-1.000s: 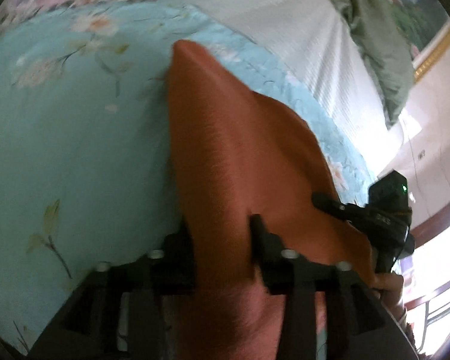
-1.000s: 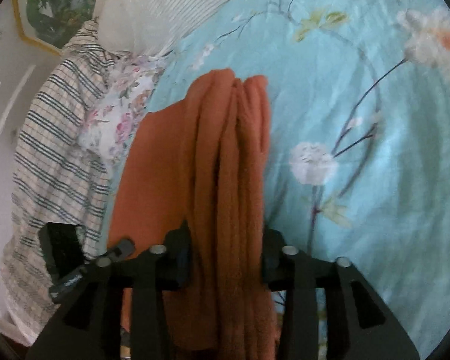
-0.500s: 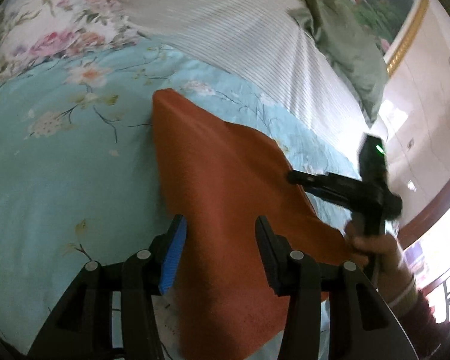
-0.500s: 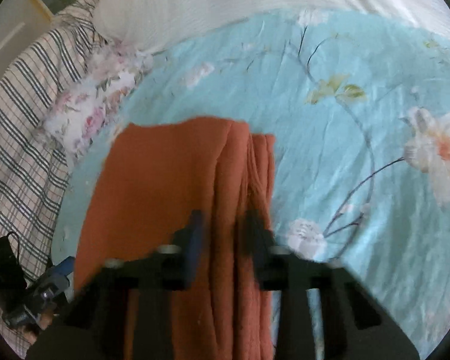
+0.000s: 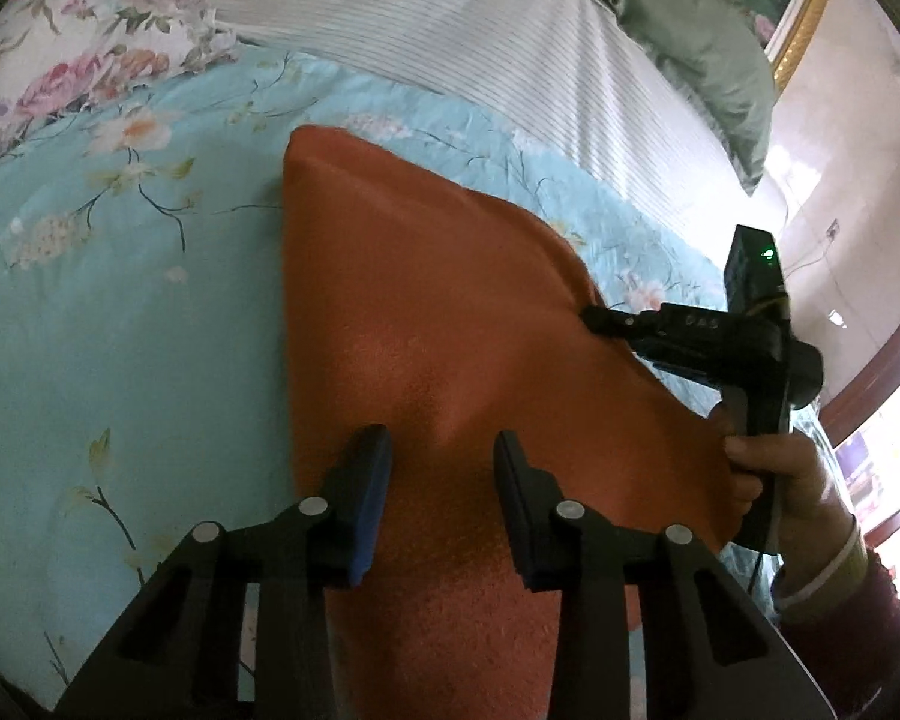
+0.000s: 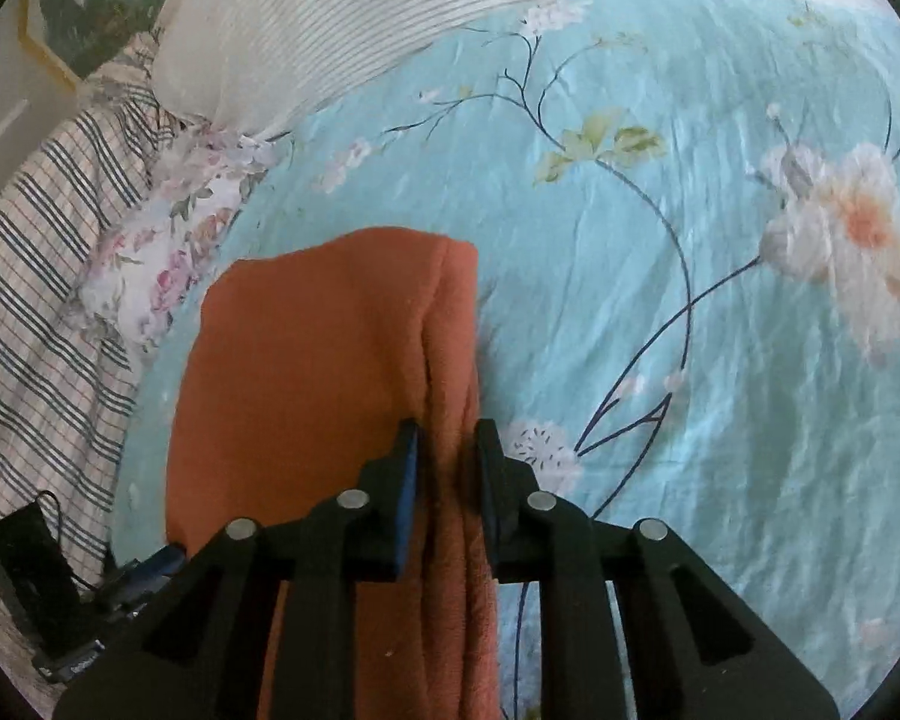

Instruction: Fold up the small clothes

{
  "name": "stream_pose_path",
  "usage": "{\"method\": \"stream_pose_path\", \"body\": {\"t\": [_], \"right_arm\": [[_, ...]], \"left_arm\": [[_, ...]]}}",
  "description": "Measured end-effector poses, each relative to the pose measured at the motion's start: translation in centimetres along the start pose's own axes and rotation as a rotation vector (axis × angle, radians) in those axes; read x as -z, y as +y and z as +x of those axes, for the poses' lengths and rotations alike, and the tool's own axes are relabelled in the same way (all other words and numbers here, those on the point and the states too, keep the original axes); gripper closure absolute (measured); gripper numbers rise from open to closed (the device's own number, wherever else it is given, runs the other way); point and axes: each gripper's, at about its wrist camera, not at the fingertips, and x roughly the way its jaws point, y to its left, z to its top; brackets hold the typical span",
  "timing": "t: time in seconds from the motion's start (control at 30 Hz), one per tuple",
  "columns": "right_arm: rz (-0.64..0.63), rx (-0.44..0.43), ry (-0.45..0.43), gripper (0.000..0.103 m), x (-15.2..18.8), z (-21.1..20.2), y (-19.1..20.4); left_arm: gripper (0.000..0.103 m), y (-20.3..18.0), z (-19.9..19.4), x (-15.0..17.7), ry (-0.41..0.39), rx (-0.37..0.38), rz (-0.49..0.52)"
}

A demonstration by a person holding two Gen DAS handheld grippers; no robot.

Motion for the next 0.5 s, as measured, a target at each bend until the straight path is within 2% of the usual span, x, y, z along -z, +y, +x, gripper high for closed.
{"method": "stream_pose_path", "body": {"t": [0.03,0.2,0.33,0.43,0.5], "right_arm": [[-0.008,0.012,0.0,0.078,0.0,-0.3,0.2],[-0.048,0.069,-0.069,0.078,0.1,-4.1,2.4],[-0.092,-0.001,-0.069,0.077,0.0,-5.2,5.0],[-0.103,-0.048,-0.033,0.077,-0.7,-3.5,6.6],[-0.083,-0.067,-0.012,0.077,-1.4,-1.6,7.1]], "left_arm": [[0.068,0.0,0.1,0.0,0.003,-0.003,0.002],[0.068,-0.1,-0.2,-0.2,0.014,-0.009,-0.005],[0.069,-0.3,-1.8,-0.9,-0.016,0.021,-0.015],[0.069,-0.2,-2.0,-2.6,-0.04,0.035,-0.023],[0.069,0.0,-1.0,-4.3,-0.047,0.015,-0.025]]}}
